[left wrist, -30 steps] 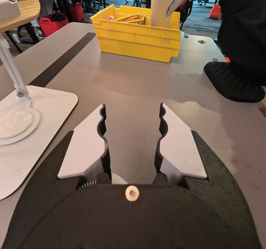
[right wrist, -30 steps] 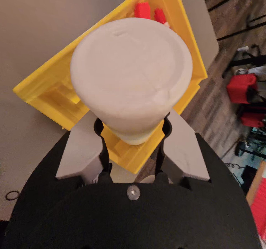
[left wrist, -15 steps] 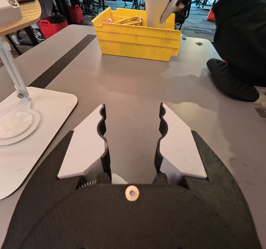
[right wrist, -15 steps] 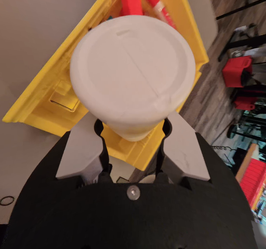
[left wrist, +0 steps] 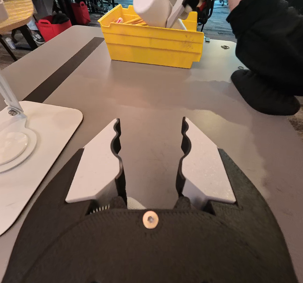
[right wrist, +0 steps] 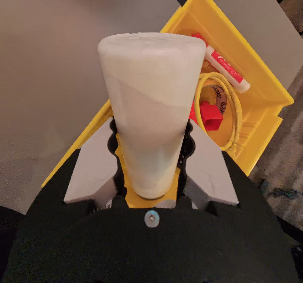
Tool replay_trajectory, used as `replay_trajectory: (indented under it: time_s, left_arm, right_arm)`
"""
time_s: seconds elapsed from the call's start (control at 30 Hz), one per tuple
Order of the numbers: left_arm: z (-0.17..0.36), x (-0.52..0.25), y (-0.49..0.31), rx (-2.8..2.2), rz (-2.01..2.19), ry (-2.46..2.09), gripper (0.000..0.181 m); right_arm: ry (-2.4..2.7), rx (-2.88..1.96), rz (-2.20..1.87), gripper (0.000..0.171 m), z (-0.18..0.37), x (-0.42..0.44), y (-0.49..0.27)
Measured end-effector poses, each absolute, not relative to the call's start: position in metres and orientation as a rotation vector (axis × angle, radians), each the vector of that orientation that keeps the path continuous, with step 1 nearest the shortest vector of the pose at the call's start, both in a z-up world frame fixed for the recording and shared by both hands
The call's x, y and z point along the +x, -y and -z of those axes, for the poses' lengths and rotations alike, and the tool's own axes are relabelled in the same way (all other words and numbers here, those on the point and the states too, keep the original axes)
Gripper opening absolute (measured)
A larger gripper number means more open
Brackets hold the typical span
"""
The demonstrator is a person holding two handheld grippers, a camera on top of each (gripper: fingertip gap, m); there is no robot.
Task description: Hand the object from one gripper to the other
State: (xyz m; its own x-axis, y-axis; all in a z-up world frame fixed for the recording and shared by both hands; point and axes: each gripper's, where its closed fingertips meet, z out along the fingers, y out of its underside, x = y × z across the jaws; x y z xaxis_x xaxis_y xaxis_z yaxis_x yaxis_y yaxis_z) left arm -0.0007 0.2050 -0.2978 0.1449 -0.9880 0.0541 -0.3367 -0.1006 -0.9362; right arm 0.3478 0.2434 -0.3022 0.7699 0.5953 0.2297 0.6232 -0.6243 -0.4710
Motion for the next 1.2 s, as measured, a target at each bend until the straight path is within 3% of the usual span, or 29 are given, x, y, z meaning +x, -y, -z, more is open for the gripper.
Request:
replay_trajectory:
  time_s: [0.37,0.43,0.5,0.57,0.7,0.83,1.2]
  left_arm:
    - [0.312,0.001,-0.207,-1.615,0.953,-1.344,0.073]
    - [0.312,0.002,-0.206,-1.614,0.941,-1.355,0.073]
    - [0.31,0.001,-0.206,-1.609,0.941,-1.351,0.073]
    - [0.305,-0.001,-0.207,-1.599,0.951,-1.335,0.073]
    - [0.29,-0.005,-0.21,-1.576,0.95,-1.294,0.073]
    - [0.276,-0.007,-0.213,-1.549,0.916,-1.272,0.072]
    - [0.251,-0.013,-0.221,-1.509,0.892,-1.227,0.072]
  right_arm:
    - [0.391,-2.471,-0.225,0.082,0.302,0.356,-0.272]
    - [0.383,-2.49,-0.102,0.083,0.3,0.365,-0.273]
    - [0.335,-2.475,0.04,0.106,0.287,0.374,-0.277]
    - [0.352,-2.394,0.171,0.115,0.259,0.371,-0.283]
    - [0.441,-2.194,0.261,0.115,0.199,0.329,-0.289]
    - [0.622,-1.926,0.07,0.103,0.146,0.243,-0.288]
    - [0.811,-1.623,-0.493,0.096,0.101,0.092,-0.271]
